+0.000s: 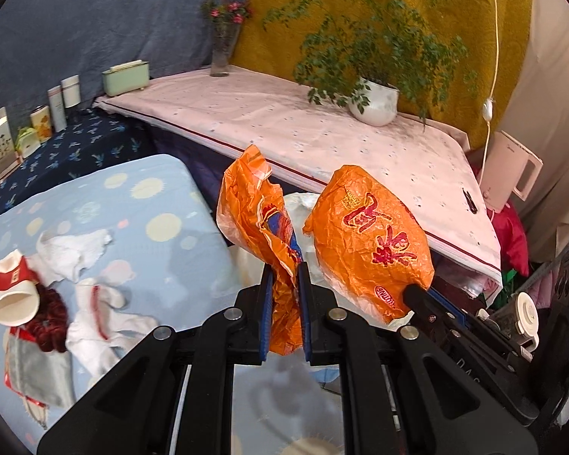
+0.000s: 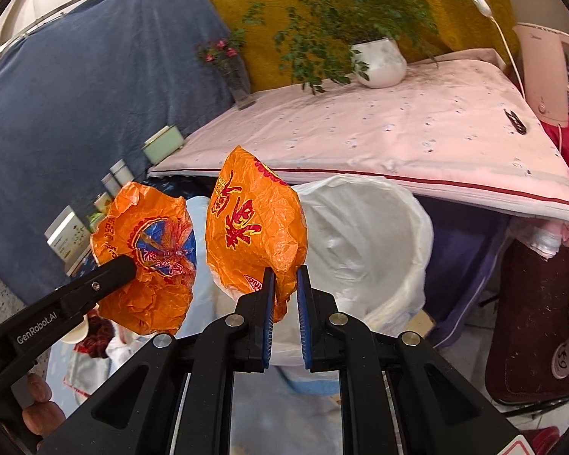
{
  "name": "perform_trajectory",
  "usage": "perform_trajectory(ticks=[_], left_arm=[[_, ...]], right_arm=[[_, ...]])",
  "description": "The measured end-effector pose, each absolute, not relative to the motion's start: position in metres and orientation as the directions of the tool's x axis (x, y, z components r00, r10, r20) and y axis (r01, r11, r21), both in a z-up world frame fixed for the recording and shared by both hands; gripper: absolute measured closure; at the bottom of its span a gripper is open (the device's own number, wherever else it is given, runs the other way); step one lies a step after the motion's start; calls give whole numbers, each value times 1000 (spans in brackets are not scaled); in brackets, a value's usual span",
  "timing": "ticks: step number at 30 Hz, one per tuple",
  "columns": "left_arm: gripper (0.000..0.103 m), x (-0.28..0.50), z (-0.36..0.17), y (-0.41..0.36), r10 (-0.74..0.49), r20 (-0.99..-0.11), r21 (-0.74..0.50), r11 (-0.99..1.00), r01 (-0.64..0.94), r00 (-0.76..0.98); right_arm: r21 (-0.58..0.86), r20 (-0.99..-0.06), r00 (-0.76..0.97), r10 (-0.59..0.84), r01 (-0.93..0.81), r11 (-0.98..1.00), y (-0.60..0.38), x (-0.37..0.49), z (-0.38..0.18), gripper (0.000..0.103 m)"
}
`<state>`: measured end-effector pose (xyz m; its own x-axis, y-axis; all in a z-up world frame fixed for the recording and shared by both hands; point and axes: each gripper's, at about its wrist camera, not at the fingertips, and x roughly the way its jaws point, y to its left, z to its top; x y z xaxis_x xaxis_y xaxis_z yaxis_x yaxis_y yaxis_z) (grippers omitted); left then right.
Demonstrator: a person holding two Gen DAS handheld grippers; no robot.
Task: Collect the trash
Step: 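Lift the orange bag over the bin and open the right gripper, then move the right gripper back to the table toward the grey pouch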
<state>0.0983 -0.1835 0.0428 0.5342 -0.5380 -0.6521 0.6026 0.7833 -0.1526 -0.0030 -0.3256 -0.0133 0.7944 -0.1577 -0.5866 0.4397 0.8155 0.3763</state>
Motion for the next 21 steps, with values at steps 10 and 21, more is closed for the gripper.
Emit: perform_trajectory(ticks=[10, 21], left_arm=[[88, 106, 23, -229, -556, -686, -144, 736, 661, 469], [54, 129, 4, -223, -508, -717, -180, 796, 578, 477]], right_arm=[[371, -613, 764, -203, 504, 780, -355, -6, -30, 91], [340, -642, 738, -206, 515, 787, -362, 13, -44, 86]])
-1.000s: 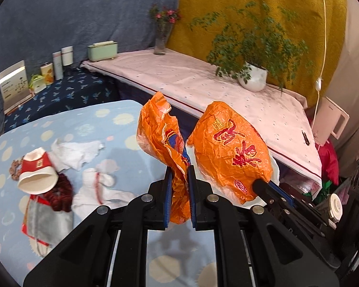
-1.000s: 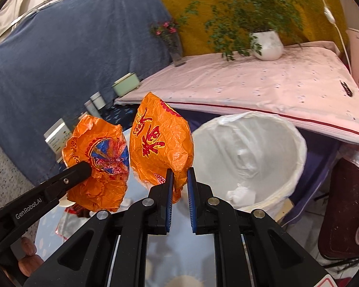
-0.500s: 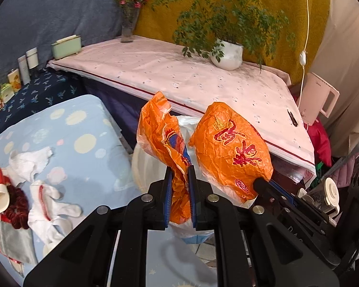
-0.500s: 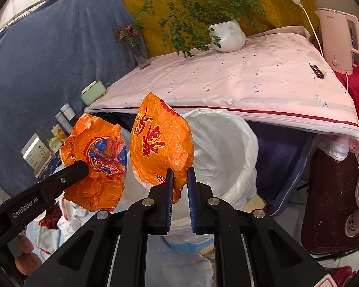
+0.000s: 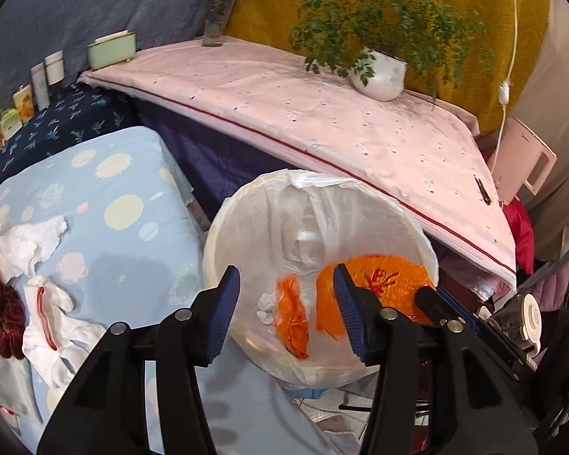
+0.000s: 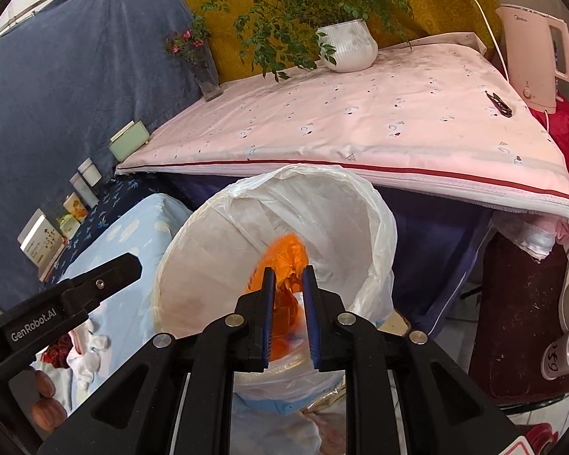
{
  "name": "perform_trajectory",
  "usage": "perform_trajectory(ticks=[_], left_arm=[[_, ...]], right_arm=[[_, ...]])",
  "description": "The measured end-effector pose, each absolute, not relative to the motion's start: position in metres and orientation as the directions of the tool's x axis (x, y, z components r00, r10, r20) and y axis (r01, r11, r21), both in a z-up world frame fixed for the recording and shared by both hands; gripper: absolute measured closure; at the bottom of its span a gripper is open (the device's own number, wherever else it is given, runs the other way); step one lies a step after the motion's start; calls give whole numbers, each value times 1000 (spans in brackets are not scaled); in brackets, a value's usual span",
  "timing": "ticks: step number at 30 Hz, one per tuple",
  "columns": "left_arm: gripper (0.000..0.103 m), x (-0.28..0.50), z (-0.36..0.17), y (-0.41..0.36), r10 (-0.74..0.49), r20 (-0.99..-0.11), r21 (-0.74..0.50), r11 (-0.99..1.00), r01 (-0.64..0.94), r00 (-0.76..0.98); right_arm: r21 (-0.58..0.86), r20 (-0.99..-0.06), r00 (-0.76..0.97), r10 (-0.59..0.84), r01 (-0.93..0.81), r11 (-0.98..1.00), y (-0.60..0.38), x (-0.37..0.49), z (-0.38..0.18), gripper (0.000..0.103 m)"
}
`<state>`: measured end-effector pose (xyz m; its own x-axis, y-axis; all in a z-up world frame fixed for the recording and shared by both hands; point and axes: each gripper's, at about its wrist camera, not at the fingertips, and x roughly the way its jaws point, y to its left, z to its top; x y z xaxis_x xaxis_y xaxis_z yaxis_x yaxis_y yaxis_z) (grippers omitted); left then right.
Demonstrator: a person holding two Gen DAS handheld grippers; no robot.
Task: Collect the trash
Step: 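Move the right gripper back to the table toward the grey pouch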
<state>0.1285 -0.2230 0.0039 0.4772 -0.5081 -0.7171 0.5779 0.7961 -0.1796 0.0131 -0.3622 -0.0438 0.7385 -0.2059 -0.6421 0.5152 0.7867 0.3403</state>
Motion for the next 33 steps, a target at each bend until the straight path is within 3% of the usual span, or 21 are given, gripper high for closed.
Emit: perform_trajectory(ticks=[4, 18, 33], left_arm=[[54, 131, 1, -213, -481, -720, -159, 816, 556, 501], [54, 132, 2, -158, -420, -711, -150, 874, 462, 564], [42, 127, 4, -54, -321, -705, -180, 944, 278, 633]], right_arm=[[336, -646, 736, -200, 510, 792, -359, 20, -46, 86], [315, -634, 754, -172, 455, 833, -321, 27, -30, 68], [291, -620, 780, -84, 328, 899, -245, 40, -10, 58]])
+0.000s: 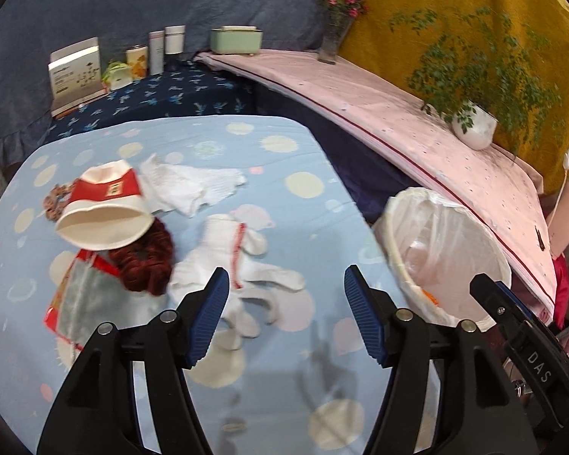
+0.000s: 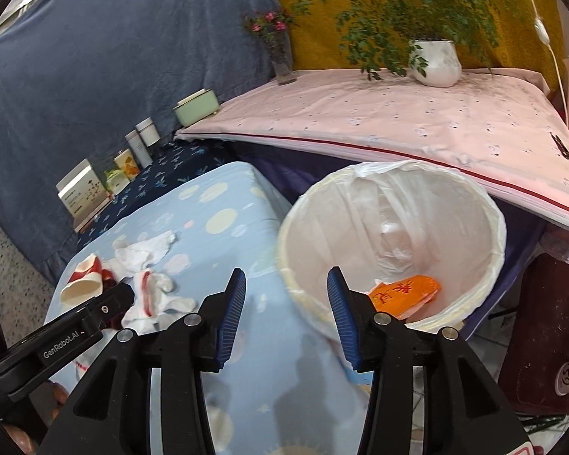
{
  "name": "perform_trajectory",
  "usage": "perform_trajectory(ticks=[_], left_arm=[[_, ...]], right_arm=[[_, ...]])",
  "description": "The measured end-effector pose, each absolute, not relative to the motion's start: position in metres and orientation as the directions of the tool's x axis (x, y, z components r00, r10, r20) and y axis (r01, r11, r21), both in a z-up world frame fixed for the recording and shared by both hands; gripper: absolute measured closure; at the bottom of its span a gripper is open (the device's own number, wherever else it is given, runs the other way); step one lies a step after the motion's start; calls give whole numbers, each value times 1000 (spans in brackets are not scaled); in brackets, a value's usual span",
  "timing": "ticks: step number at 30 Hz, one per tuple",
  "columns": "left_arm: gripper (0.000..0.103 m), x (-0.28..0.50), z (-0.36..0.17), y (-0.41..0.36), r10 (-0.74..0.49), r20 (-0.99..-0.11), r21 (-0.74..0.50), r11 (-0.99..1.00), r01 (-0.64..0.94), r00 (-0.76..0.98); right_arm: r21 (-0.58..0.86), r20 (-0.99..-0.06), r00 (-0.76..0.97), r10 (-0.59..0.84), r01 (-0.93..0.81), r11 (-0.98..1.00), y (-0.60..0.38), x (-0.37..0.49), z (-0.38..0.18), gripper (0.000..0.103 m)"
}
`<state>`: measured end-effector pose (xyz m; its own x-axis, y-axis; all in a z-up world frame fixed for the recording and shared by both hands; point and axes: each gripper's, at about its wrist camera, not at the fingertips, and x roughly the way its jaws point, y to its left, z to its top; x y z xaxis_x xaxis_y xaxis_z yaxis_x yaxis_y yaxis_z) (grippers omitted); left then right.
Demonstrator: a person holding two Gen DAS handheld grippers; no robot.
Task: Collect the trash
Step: 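Move the right gripper back to the table toward the grey pouch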
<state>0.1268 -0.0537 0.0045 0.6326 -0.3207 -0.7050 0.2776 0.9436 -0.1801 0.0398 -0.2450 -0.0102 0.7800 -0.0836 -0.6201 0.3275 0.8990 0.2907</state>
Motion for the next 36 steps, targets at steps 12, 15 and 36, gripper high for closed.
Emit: perform_trajectory(ticks=[12, 15, 36], left_arm=[[33, 123, 0, 15, -250, -712, -194, 968, 159, 656], [33, 121, -2, 32, -235, -714, -196, 971, 135, 659], [32, 120, -25, 141, -148, -754, -207, 978, -18, 641]], right_arm=[[270, -621, 783, -25, 244, 931, -190, 46, -3, 54], [266, -622, 783, -11, 224, 938, -176, 46, -2, 50], [235, -676, 725, 129, 46, 971, -63, 69, -22, 46]])
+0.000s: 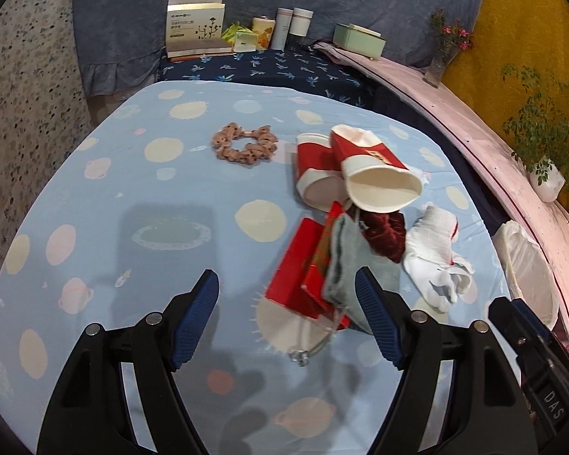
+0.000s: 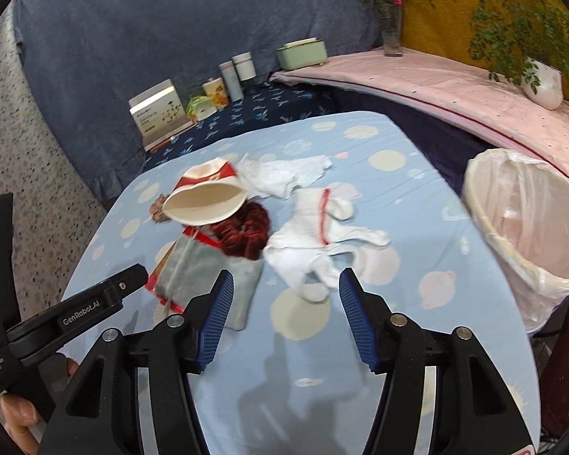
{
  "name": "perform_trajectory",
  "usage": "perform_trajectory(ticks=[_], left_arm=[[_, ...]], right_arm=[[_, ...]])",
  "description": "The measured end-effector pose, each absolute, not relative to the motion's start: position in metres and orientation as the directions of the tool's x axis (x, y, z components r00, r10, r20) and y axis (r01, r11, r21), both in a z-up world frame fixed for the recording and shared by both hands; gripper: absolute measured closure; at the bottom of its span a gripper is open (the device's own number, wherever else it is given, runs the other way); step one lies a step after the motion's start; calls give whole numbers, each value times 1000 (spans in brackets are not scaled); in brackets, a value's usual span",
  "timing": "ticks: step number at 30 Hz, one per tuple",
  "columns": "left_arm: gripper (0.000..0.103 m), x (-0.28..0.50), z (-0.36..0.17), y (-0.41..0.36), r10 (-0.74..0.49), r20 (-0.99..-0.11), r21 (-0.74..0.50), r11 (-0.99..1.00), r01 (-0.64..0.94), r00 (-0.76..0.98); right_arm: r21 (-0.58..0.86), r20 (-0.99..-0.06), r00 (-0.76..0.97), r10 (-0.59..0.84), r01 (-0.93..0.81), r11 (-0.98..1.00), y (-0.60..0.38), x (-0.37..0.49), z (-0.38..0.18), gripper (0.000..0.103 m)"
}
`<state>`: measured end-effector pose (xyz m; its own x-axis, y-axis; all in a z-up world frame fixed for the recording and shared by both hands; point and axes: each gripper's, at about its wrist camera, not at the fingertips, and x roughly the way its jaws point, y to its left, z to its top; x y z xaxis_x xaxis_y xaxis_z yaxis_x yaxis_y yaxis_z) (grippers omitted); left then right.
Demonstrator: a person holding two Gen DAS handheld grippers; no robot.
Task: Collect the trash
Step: 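Move the right gripper back to the table toward the grey pouch, then grasp the grey pouch with the right gripper while the left gripper grasps the red envelope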
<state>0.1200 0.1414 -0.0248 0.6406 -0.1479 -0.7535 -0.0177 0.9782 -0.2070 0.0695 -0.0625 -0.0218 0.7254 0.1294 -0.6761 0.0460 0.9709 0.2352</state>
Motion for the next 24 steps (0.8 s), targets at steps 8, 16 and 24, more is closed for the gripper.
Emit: perform_trajectory(ticks=[8, 16, 24], left_arm=[[32, 126, -33, 173, -149, -761, -242, 968, -63, 632], [32, 131, -39, 194, -146, -761, -261, 961, -91, 632], [32, 137, -45, 202, -154, -766, -274, 957, -99, 624]], right_arm=[[247, -697, 689, 199, -30, 969, -16, 88, -35, 46], [260, -711, 659, 244, -77, 963, 17, 109, -48, 46], [262, -729, 632, 261, -94, 960, 32, 124, -62, 57]])
